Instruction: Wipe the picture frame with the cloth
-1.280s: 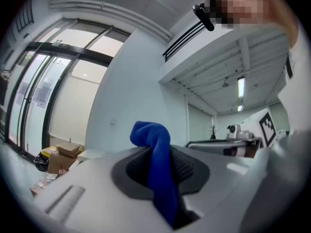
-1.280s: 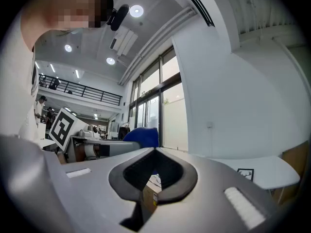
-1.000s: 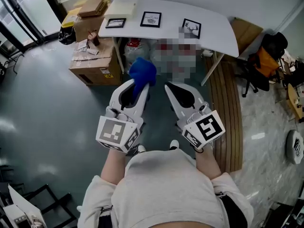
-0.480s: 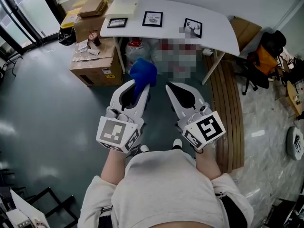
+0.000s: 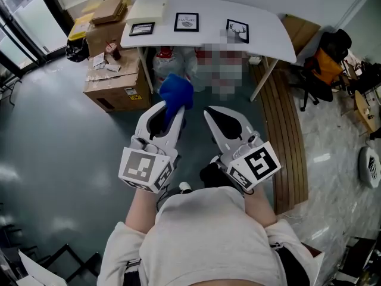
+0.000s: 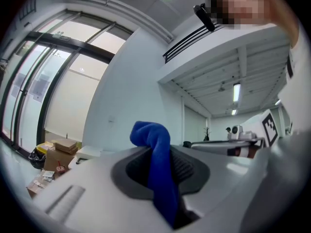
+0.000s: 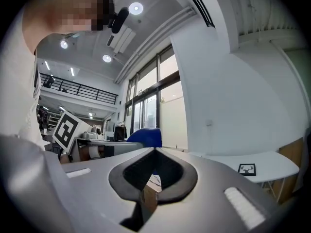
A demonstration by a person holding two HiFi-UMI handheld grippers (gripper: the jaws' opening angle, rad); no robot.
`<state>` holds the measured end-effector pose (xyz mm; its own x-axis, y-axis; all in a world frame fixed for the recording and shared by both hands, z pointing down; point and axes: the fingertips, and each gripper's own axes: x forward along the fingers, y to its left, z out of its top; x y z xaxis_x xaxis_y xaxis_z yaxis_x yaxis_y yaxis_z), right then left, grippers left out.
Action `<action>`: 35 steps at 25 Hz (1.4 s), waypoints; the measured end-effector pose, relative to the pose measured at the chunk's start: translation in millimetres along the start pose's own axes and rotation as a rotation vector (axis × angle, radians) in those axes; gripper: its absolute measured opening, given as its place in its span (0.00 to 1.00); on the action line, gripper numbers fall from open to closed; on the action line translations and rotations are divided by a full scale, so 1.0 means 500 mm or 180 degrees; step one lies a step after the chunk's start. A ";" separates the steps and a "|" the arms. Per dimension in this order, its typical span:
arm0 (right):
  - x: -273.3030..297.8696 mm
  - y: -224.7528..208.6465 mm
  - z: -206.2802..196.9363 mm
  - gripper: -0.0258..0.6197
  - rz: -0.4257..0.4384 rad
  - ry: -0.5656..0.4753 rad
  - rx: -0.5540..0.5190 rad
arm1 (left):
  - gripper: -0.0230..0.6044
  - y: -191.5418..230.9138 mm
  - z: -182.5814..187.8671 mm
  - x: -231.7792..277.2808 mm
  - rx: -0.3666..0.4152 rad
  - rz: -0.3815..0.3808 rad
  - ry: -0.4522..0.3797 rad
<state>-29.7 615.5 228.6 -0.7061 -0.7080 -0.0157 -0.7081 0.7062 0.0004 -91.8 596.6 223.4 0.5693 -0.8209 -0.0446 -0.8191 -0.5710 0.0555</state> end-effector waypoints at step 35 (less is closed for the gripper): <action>0.271 -0.522 -0.007 0.04 0.0514 -0.0111 0.0157 | 0.14 0.158 -0.016 0.540 -0.0054 0.0469 -0.0031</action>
<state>59.1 335.1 229.9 -0.8093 -0.5850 -0.0541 -0.5834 0.8111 -0.0434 -2.3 329.7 223.5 0.4423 -0.8958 -0.0443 -0.8923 -0.4445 0.0790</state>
